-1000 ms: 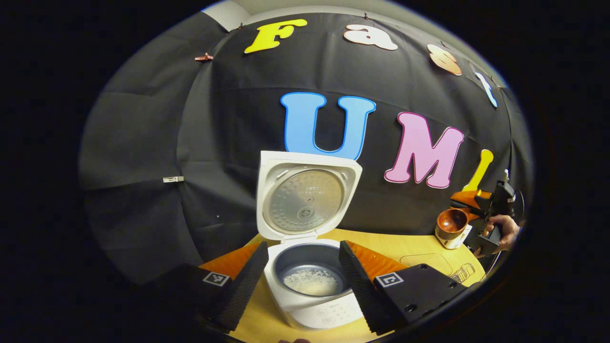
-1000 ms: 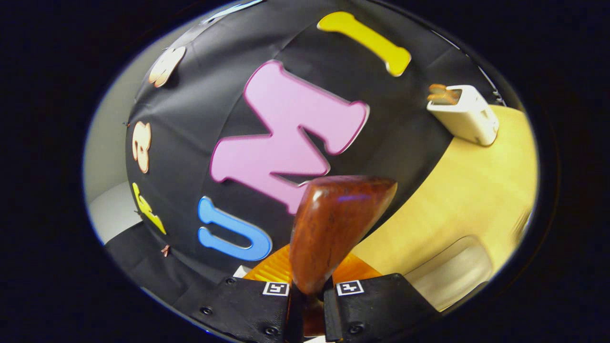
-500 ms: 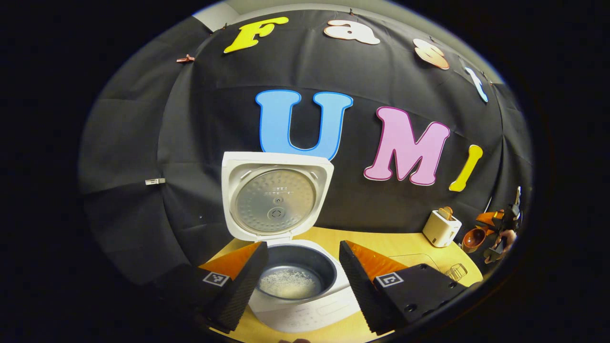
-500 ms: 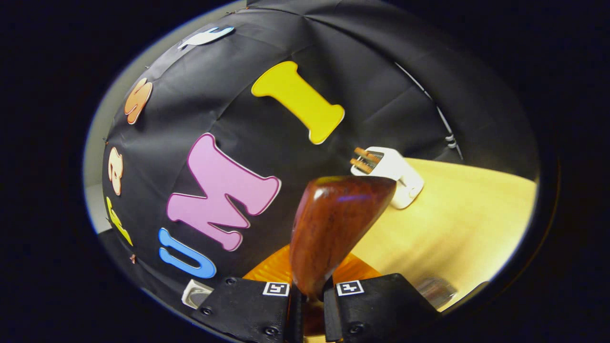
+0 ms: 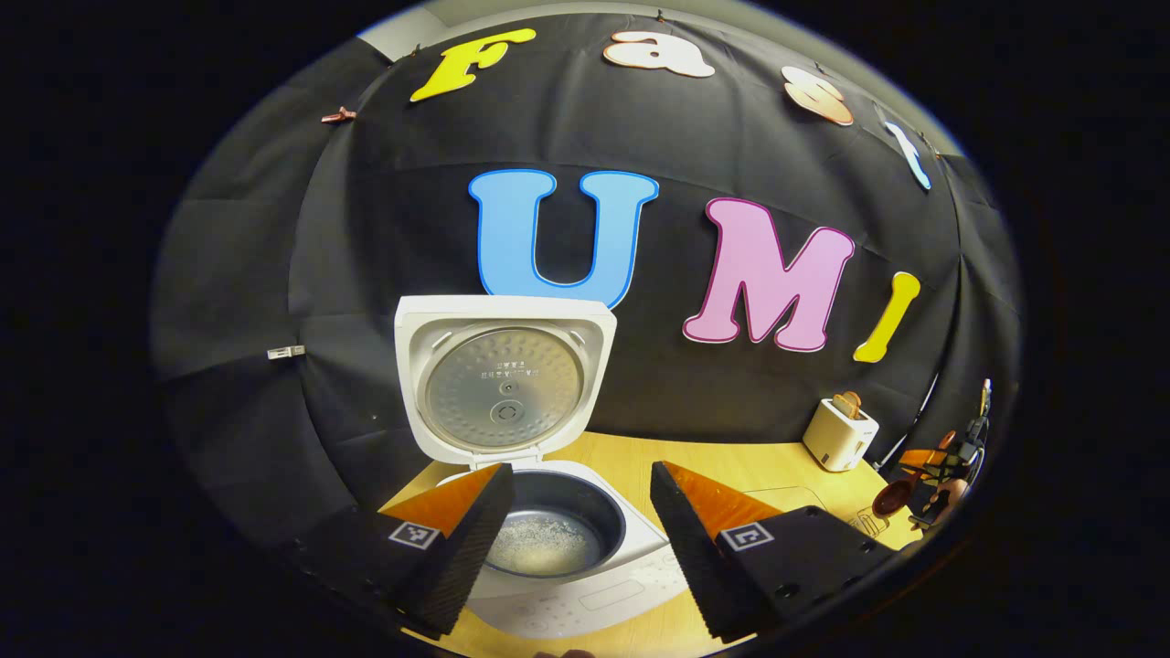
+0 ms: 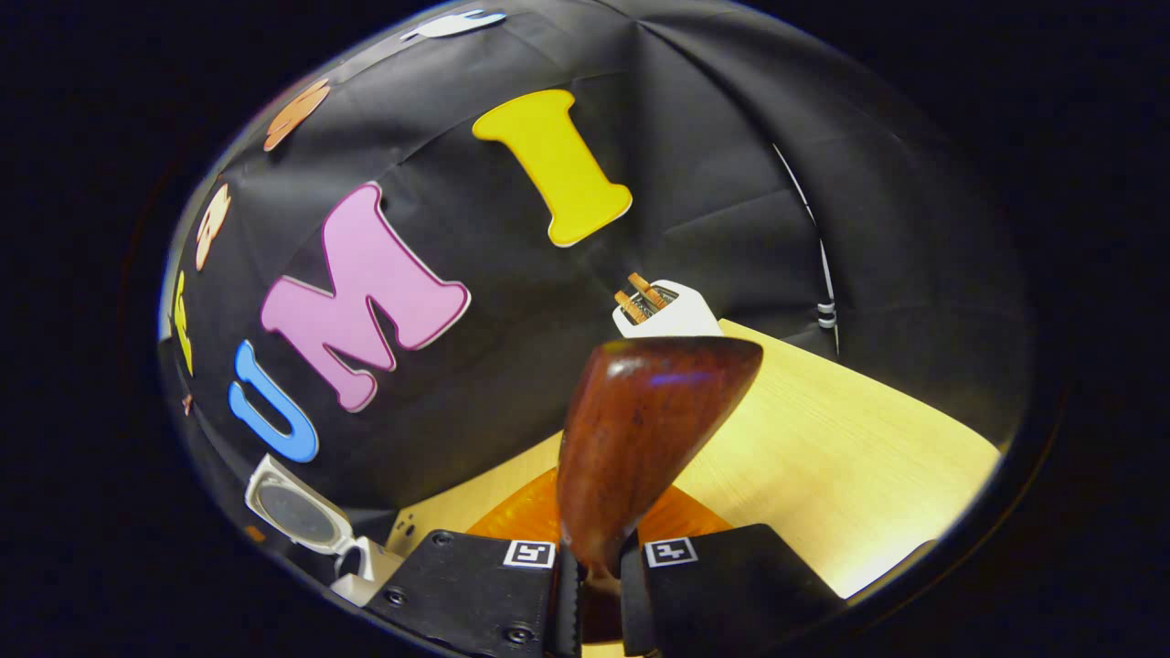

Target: Close the left gripper, press the button to open the rice cooker; take a wooden spoon from the chopstick holder with the right hand, scoop a spoonful of rice and pour it into the rice cooker, then put the wooden spoon back into the chopstick holder.

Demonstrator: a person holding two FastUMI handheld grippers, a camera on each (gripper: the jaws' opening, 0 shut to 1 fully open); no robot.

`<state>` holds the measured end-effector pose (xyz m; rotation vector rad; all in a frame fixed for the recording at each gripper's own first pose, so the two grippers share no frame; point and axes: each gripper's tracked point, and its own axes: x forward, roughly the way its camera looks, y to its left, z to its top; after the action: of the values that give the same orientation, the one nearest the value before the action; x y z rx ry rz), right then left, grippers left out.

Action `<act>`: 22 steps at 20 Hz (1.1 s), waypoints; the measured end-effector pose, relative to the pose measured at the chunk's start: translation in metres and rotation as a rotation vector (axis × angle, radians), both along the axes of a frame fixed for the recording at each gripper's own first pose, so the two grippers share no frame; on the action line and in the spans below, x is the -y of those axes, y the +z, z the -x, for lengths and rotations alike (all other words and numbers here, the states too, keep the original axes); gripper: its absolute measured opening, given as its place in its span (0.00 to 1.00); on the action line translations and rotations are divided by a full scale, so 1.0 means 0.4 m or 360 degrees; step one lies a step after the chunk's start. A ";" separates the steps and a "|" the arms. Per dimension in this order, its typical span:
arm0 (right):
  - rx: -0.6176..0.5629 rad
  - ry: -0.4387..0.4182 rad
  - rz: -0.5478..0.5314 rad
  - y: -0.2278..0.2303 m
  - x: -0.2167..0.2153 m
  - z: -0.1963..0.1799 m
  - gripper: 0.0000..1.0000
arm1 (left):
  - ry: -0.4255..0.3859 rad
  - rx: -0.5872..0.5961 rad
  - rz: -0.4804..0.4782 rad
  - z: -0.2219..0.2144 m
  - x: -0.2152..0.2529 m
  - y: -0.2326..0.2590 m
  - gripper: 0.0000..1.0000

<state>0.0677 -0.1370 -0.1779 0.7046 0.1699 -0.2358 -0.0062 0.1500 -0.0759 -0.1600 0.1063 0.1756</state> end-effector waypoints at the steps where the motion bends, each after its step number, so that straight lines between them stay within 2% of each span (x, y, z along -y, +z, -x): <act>1: -0.0035 0.0018 0.0050 -0.022 -0.005 -0.002 0.21 | 0.0006 -0.0005 -0.0008 0.003 -0.001 0.003 0.95; 4: -0.0120 0.0067 0.0162 -0.087 -0.016 -0.009 0.21 | 0.0030 -0.0030 -0.0021 0.012 -0.010 -0.004 0.95; 11: -0.0274 0.0151 0.0183 -0.192 -0.038 -0.025 0.22 | 0.0069 -0.0062 -0.0003 0.023 -0.024 -0.010 0.95; 15: -0.0268 0.0078 0.0140 -0.184 -0.007 -0.034 0.28 | 0.0068 -0.0056 0.0005 0.009 -0.015 -0.001 0.95; 16: -0.0269 0.0062 0.0128 -0.186 0.000 -0.033 0.23 | 0.0065 -0.0050 0.0005 0.005 -0.011 0.002 0.95; 17: -0.0274 0.0050 0.0123 -0.183 0.007 -0.025 0.43 | 0.0062 -0.0044 0.0004 0.002 -0.007 0.009 0.95; 19: -0.0289 0.0040 0.0115 -0.186 0.021 -0.011 0.52 | 0.0054 -0.0034 0.0000 -0.008 0.002 0.018 0.95; 20: -0.0290 0.0035 0.0108 -0.187 0.028 -0.009 0.62 | 0.0049 -0.0029 0.0001 -0.013 0.006 0.021 0.95; 22: -0.0276 0.0012 0.0106 -0.169 0.043 0.015 0.72 | 0.0039 -0.0017 0.0005 -0.022 0.016 0.029 0.95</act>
<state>0.0618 -0.1541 -0.2455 0.6172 0.3286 -0.2942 0.0024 0.1436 -0.0642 -0.1636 0.1150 0.2006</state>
